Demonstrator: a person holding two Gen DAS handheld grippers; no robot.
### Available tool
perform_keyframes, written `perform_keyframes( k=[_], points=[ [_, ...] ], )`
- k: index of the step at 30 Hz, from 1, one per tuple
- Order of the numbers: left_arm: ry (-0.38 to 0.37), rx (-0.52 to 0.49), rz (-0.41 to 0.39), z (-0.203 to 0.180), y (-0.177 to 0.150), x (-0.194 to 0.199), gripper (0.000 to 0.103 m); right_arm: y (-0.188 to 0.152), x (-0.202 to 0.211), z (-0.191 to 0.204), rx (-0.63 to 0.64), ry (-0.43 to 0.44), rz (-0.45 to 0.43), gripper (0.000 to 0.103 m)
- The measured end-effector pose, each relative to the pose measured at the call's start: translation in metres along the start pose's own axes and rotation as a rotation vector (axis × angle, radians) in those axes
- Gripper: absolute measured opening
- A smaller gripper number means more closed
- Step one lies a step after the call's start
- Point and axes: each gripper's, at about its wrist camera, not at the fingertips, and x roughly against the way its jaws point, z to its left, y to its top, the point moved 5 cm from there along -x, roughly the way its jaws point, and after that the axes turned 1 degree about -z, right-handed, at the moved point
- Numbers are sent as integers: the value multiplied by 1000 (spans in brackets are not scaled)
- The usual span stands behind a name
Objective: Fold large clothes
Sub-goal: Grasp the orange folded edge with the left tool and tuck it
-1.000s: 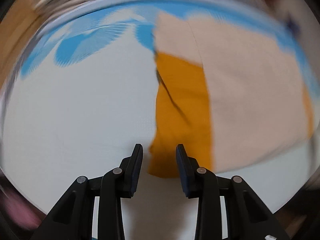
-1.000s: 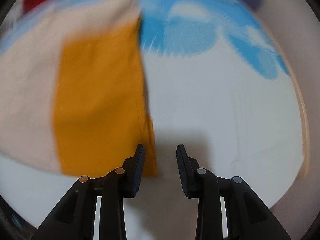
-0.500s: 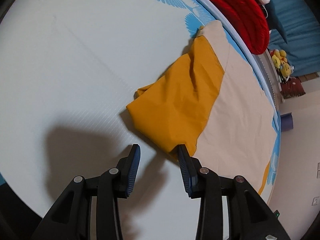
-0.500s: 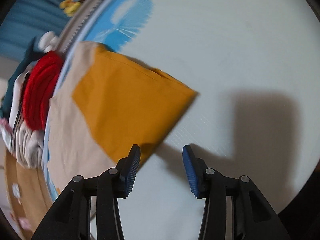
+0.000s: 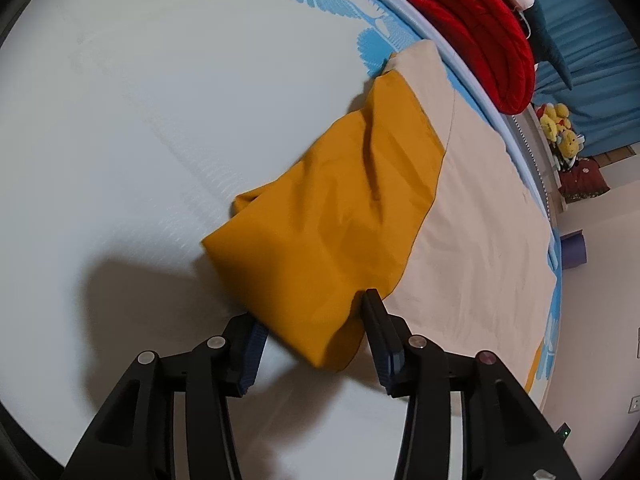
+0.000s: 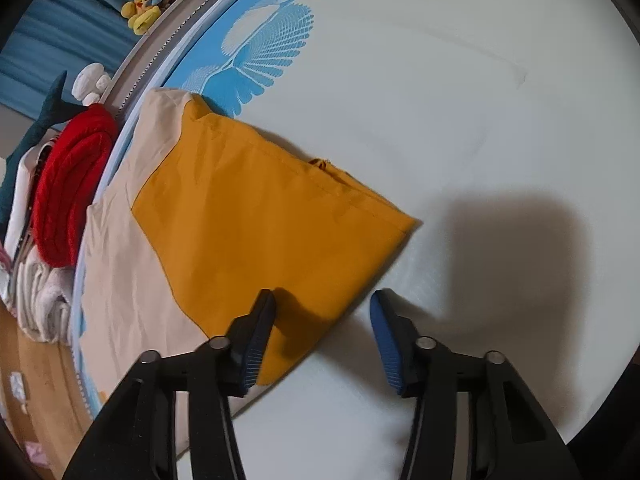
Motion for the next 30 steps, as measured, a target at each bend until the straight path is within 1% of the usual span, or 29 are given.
perform_keyframes(
  k=[1,2,3,5,6,7,10,13,16,19,21,23,25,26,27,28,29,30],
  points=[
    [-6,-3,-11,-2,1,-1,42,2,-1,0,5,-5,-4,25],
    [-12,-6,-21,-3,2,-2,42,3,-3,0,5,-7,-3,18],
    [-15,-8,-29,-4,2,-5,40,3,-4,-2,-1,-5,-1,17],
    [-36,-12,-33,-10,4,-11,27,5,-5,-3,-7,0,0,9],
    [-47,-14,-29,-14,4,-13,16,6,-5,-3,-6,-1,1,8],
    [-51,-19,-36,-16,4,-13,11,6,-5,-3,-7,0,1,7],
    [-47,-53,-69,-21,8,-1,6,5,-5,-2,-3,-2,0,6],
    [-33,-93,-116,-28,12,21,4,4,-3,-1,13,-7,-9,4],
    [-23,-89,-127,-27,18,44,4,0,2,5,46,-27,-16,3],
    [35,-99,-137,-19,16,69,4,-9,12,12,67,-31,-9,3],
    [78,-81,-135,-8,10,82,4,-19,20,16,83,-38,0,3],
    [98,-29,-112,8,0,88,4,-34,30,21,108,-54,10,3],
    [81,53,-67,26,-9,83,4,-45,39,19,120,-72,15,3],
    [66,102,-31,37,-12,75,5,-50,41,17,130,-89,18,3],
    [65,125,-12,41,-12,70,7,-53,43,14,141,-114,18,3],
    [66,150,5,48,-12,63,11,-55,44,10,149,-141,12,8],
    [52,177,15,55,-11,58,13,-55,46,5,150,-173,2,11],
    [32,208,30,60,-12,52,19,-53,52,-3,148,-245,-31,12]
  ],
)
